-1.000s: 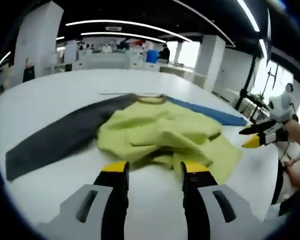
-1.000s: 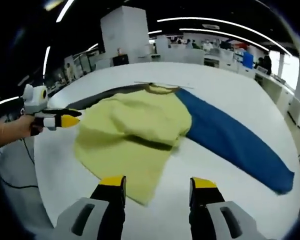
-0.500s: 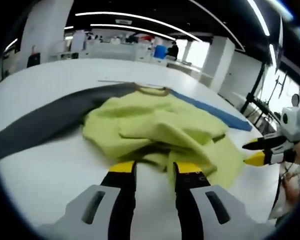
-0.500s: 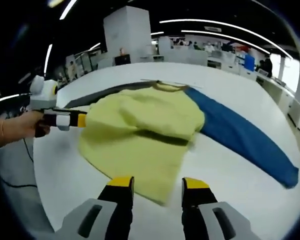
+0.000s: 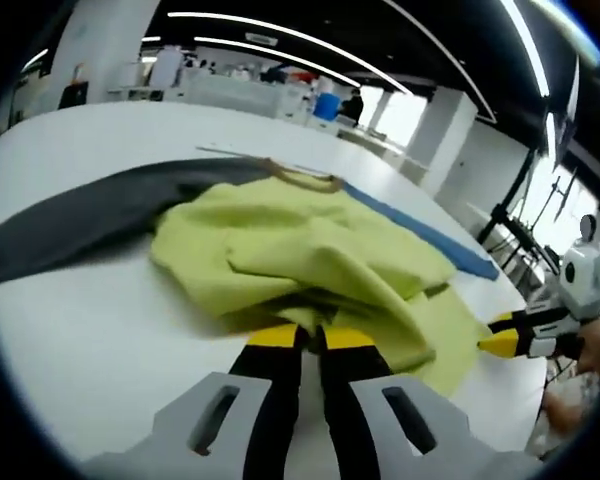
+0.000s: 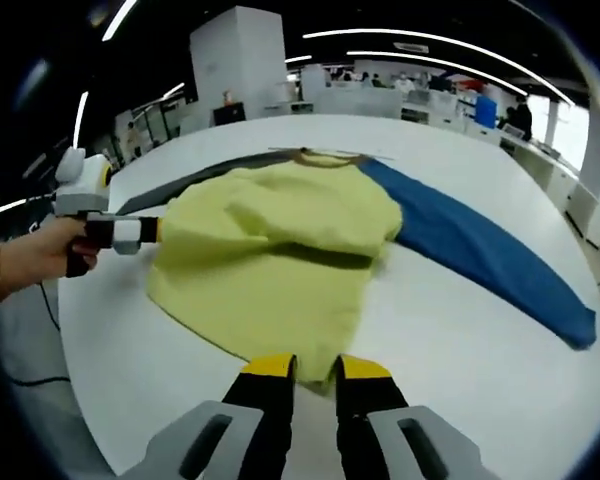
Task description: Fold the garment on the visible template until the final outline fits inside the template.
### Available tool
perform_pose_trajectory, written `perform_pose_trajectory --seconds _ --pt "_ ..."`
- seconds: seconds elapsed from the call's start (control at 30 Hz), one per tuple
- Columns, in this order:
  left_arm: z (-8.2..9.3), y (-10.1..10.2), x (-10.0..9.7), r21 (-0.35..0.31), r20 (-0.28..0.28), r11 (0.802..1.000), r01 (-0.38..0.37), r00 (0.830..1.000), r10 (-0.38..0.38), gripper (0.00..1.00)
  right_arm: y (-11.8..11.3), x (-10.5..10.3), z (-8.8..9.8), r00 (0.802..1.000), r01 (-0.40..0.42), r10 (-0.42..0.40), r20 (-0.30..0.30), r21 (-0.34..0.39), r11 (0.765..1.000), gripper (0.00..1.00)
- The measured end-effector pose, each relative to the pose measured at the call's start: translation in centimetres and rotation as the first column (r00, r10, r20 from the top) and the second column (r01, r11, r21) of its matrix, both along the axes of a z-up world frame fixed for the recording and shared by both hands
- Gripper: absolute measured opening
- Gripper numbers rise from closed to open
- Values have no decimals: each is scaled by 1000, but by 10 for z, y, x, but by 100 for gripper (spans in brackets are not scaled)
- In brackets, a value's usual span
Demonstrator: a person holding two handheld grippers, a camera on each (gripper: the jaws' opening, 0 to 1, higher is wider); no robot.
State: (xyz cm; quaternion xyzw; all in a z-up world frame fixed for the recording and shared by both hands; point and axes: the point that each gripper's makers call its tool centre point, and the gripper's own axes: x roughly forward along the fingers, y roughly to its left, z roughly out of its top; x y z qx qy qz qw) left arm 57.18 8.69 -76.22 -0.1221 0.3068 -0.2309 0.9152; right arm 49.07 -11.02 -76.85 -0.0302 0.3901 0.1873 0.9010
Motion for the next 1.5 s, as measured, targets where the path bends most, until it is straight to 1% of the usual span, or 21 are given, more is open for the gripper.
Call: perform_pose_trajectory --seconds 0.1,0.2,0.27,0.37,0.43,0.5,0.63,0.8,0.93,1.13,1.23,1.3,1.5 --pt "2 1 -1 -12 4 1000 -2 1000 2 1 -2 1 -1 1000 12 -13 -2 -9 1000 5" --pt "3 3 -2 -11 10 1000 -2 1000 2 1 0 1 -1 1000 -1 1 -1 -36 999 3" --pt "7 5 -4 -23 15 1000 -9 1000 9 1 1 1 -2 1000 -15 15 -8 -43 999 0" --pt "13 6 -7 -37 26 999 -7 1000 8 0 2 2 -3 1000 -11 11 -11 -43 999 0" --pt "19 7 -8 -51 31 999 -2 1000 4 0 0 2 -2 1000 -6 5 -22 -36 999 0" --pt "24 10 -10 -46 42 999 5 999 -3 0 -1 0 0 999 1 -2 -32 -16 1000 0" --pt "30 18 -12 -26 58 1000 11 998 -9 0 -5 -1 11 1000 2 -2 -11 1 1000 0" --pt "36 26 -19 -26 54 1000 3 999 -2 0 -7 -5 22 1000 3 -3 -12 20 1000 0" --pt "40 28 -28 -27 54 1000 10 999 -9 0 -8 -9 29 1000 -6 6 -7 23 1000 0" --pt "49 37 -40 -36 49 999 12 999 -10 0 -11 -16 40 1000 3 -3 -10 47 999 0" --pt "54 40 -45 -50 35 999 12 999 -11 0 -13 -19 43 1000 15 -14 -17 63 998 0" --pt "58 45 -48 -62 38 998 3 999 0 0 -15 -22 43 999 25 -23 -25 71 997 0" --pt "65 55 -56 -52 33 999 1 999 0 0 -23 -28 44 998 59 -56 -43 84 995 0"
